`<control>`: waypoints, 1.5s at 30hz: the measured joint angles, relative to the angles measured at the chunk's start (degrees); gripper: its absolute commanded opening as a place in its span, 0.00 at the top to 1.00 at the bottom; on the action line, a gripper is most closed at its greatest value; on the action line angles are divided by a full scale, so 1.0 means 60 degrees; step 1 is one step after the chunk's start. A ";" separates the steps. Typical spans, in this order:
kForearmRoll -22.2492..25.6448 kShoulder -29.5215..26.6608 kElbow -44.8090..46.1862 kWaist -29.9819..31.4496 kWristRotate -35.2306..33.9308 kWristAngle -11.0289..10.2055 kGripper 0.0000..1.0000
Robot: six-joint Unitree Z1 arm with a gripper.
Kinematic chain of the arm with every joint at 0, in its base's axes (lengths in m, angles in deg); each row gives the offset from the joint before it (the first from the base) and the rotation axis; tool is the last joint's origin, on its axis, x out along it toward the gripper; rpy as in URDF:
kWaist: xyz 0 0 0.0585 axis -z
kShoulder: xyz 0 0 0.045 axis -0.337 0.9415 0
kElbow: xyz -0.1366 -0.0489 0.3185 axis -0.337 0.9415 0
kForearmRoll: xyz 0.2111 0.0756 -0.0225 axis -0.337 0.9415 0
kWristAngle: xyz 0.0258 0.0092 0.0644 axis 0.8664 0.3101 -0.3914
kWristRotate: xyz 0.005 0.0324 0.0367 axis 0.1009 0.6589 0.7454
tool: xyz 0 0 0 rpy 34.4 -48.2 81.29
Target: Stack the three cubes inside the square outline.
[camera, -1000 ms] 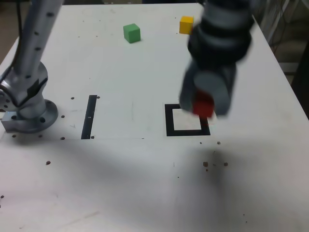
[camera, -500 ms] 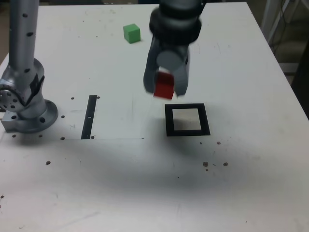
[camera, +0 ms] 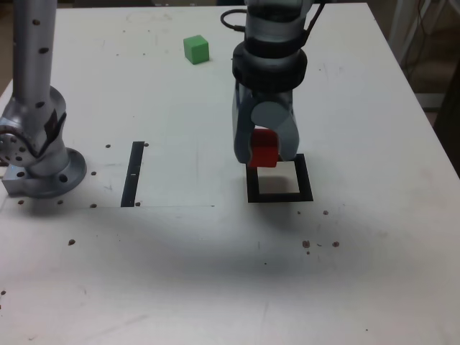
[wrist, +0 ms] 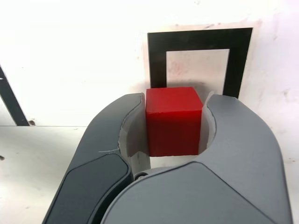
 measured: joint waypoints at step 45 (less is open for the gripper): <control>-0.0824 0.0938 0.0155 0.0112 0.0383 -0.0126 0.39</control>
